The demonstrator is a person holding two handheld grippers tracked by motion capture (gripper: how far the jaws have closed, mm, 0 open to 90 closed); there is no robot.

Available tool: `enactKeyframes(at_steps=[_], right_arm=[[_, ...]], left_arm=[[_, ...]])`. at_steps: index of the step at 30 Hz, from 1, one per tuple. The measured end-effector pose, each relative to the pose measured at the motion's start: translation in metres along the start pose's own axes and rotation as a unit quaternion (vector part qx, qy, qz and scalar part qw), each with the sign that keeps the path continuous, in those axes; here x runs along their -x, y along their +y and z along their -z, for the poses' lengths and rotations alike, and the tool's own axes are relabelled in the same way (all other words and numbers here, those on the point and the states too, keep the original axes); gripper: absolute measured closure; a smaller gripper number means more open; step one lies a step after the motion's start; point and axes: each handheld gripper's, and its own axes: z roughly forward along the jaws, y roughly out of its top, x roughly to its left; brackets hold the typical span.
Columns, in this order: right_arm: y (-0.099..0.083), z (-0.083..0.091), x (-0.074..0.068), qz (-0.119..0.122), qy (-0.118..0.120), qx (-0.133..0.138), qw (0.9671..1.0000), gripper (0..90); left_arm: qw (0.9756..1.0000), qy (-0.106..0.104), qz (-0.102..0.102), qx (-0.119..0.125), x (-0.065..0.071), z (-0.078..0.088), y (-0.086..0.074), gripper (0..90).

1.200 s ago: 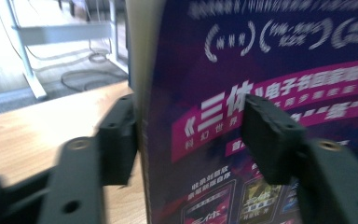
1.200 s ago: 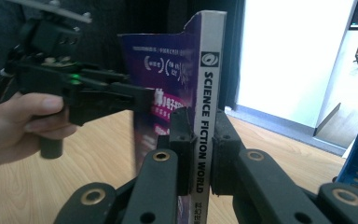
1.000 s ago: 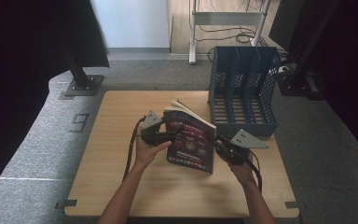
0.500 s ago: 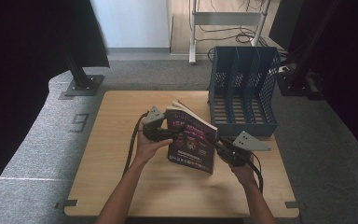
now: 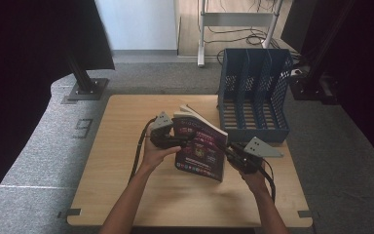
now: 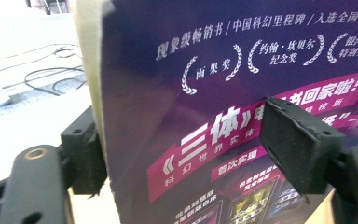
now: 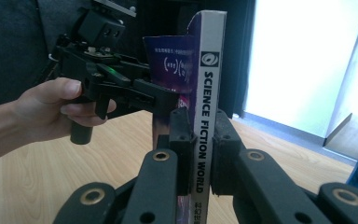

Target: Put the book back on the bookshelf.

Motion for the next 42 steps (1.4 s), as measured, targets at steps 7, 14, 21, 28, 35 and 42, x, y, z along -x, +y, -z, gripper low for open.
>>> enactKeyframes(at_steps=[7, 14, 21, 28, 35, 42], right_arm=[[0.002, -0.007, -0.004, 0.015, -0.004, 0.007, 0.9998, 81.2], [0.007, -0.014, -0.007, 0.035, -0.003, 0.012, 0.9993, 81.2], [0.003, -0.006, -0.007, 0.034, 0.003, 0.015, 0.9993, 81.3], [-0.001, 0.000, -0.004, 0.033, 0.006, 0.019, 0.9992, 81.3], [-0.003, 0.003, -0.003, 0.030, 0.016, 0.023, 0.9992, 81.3], [-0.003, 0.003, -0.002, 0.033, 0.020, 0.023, 0.9990, 81.0]], left_arm=[[1.0000, 0.007, 0.002, 0.006, -0.004, 0.003, 0.004, 31.1], [0.9983, 0.024, -0.052, 0.005, 0.010, 0.017, 0.028, 31.9], [0.9985, 0.031, -0.043, 0.010, 0.010, 0.021, 0.017, 28.8], [0.9989, 0.042, -0.014, 0.015, 0.000, 0.019, 0.003, 17.6], [0.9998, 0.002, 0.016, 0.014, -0.009, 0.007, -0.002, 15.1], [0.9996, -0.021, 0.016, 0.014, -0.007, -0.002, 0.001, 14.4]])
